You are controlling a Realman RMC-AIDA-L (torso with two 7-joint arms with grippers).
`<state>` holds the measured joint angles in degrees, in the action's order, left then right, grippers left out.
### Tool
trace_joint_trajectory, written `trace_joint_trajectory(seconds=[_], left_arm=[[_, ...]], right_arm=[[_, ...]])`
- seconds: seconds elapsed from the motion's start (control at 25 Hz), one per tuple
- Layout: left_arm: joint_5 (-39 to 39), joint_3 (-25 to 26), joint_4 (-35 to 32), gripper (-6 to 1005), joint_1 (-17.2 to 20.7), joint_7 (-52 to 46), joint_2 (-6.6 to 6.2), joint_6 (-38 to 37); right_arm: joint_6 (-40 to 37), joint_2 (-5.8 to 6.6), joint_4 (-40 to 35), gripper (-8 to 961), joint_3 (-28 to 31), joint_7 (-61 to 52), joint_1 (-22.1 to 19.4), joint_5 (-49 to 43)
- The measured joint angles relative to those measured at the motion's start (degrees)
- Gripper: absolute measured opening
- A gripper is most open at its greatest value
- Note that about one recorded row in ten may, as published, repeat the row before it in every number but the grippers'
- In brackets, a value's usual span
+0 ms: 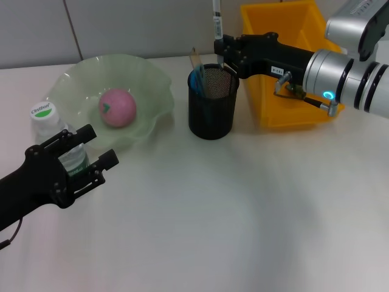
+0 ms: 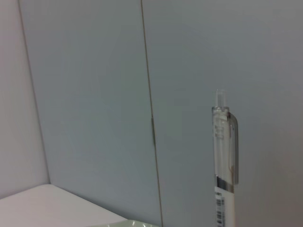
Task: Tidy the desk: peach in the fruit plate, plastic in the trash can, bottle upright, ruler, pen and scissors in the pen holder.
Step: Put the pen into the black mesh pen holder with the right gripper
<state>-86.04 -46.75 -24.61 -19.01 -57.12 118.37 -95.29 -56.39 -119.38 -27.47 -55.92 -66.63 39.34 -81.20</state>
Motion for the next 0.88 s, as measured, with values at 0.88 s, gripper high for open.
trace_joint_trajectory(seconds=[0.88], left_arm=[[0.1,0.13,0.0,711,0.11,0.0,0.0,0.02]], right_arm=[[1.93,0.12,1.63,165,-2.92,0.02,-0.27,-0.78]])
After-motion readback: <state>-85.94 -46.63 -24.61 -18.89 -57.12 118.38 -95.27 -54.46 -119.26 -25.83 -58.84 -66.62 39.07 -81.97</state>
